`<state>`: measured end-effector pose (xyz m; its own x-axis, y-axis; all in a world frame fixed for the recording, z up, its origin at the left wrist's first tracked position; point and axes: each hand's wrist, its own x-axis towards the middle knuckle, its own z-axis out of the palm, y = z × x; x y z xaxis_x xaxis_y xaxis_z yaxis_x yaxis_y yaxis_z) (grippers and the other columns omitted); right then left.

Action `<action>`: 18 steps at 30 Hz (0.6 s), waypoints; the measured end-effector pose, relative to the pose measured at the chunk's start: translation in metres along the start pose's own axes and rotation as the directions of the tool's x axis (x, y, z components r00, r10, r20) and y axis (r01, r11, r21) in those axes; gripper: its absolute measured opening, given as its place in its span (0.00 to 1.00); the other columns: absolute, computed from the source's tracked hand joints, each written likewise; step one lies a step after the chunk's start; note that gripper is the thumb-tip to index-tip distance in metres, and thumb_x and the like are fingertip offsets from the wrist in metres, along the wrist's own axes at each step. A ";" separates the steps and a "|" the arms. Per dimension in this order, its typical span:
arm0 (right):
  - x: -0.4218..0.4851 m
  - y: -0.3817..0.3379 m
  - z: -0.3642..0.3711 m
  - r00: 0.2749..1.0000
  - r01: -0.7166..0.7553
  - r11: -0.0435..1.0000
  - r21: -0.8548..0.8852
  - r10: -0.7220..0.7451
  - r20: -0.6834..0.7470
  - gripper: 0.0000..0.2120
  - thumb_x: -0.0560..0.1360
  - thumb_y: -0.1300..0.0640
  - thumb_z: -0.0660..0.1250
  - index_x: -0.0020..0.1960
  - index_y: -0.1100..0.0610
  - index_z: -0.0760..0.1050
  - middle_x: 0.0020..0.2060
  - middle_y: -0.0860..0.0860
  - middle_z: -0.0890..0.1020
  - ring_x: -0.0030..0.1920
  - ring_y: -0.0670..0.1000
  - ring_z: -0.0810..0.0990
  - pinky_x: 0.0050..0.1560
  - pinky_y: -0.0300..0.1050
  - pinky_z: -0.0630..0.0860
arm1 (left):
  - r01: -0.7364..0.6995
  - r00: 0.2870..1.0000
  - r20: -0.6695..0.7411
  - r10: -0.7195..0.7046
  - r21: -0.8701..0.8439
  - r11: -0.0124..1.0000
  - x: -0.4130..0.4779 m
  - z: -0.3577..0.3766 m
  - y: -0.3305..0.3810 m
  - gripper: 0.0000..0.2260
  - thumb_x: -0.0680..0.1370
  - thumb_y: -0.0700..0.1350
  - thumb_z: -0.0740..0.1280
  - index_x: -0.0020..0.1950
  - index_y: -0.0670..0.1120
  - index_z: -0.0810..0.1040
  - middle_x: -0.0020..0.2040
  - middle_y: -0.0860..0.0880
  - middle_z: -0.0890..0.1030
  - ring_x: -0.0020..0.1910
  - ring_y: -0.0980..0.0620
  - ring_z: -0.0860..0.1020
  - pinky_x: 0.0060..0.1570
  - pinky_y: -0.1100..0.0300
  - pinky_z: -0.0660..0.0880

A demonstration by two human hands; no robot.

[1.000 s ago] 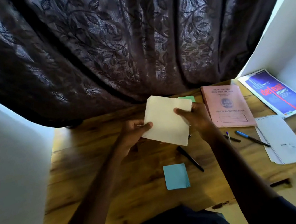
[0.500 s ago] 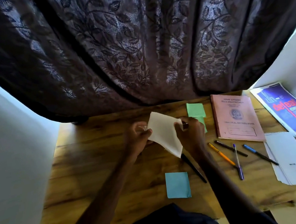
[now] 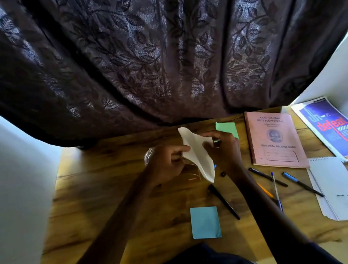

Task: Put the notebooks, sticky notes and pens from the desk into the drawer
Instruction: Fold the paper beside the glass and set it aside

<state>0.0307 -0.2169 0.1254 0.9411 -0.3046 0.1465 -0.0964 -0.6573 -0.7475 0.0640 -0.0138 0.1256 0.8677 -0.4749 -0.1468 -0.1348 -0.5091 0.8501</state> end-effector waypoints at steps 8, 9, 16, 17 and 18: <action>0.009 -0.002 0.003 0.999 0.014 1.000 -0.006 -0.013 0.034 0.12 0.73 0.61 0.75 0.57 0.56 0.84 0.52 0.50 0.87 0.44 0.44 0.83 0.41 0.35 0.82 | -0.083 0.966 -0.221 0.134 0.226 0.971 0.002 0.006 -0.009 0.13 0.77 0.41 0.73 0.61 0.49 0.83 0.60 0.49 0.84 0.55 0.54 0.83 0.56 0.59 0.80; 0.010 -0.003 0.004 0.999 0.022 1.000 -0.015 -0.021 0.039 0.12 0.73 0.60 0.75 0.57 0.56 0.84 0.52 0.50 0.87 0.44 0.43 0.83 0.39 0.29 0.79 | -0.106 0.955 -0.235 0.180 0.296 0.949 0.002 0.006 -0.009 0.12 0.77 0.42 0.73 0.60 0.49 0.84 0.60 0.49 0.83 0.56 0.52 0.82 0.57 0.57 0.80; 0.009 -0.020 0.008 0.986 0.097 0.995 -0.003 -0.096 0.138 0.12 0.74 0.59 0.75 0.56 0.55 0.83 0.48 0.47 0.86 0.39 0.37 0.80 0.37 0.29 0.76 | -0.166 0.923 -0.219 0.318 0.517 0.840 -0.004 0.005 0.002 0.10 0.76 0.49 0.74 0.55 0.50 0.85 0.62 0.51 0.78 0.58 0.52 0.77 0.57 0.55 0.77; 0.008 -0.023 0.008 0.979 0.133 0.991 0.024 -0.135 0.153 0.11 0.73 0.59 0.76 0.55 0.55 0.84 0.48 0.47 0.87 0.39 0.37 0.80 0.38 0.32 0.78 | -0.161 0.927 -0.213 0.307 0.514 0.842 -0.003 0.004 0.003 0.10 0.76 0.50 0.73 0.55 0.49 0.85 0.60 0.50 0.81 0.58 0.51 0.78 0.58 0.54 0.76; 0.007 -0.024 0.008 0.970 0.174 0.984 0.048 -0.180 0.164 0.10 0.73 0.59 0.77 0.54 0.55 0.84 0.46 0.46 0.87 0.39 0.38 0.81 0.39 0.36 0.80 | -0.154 0.934 -0.203 0.293 0.512 0.845 -0.001 0.003 0.004 0.10 0.77 0.51 0.72 0.56 0.49 0.85 0.58 0.50 0.83 0.59 0.50 0.78 0.60 0.52 0.75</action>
<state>0.0421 -0.1975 0.1395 0.9834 -0.0641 0.1699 0.0845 -0.6666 -0.7406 0.0611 -0.0172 0.1278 0.8683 -0.4471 0.2150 -0.4925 -0.7249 0.4816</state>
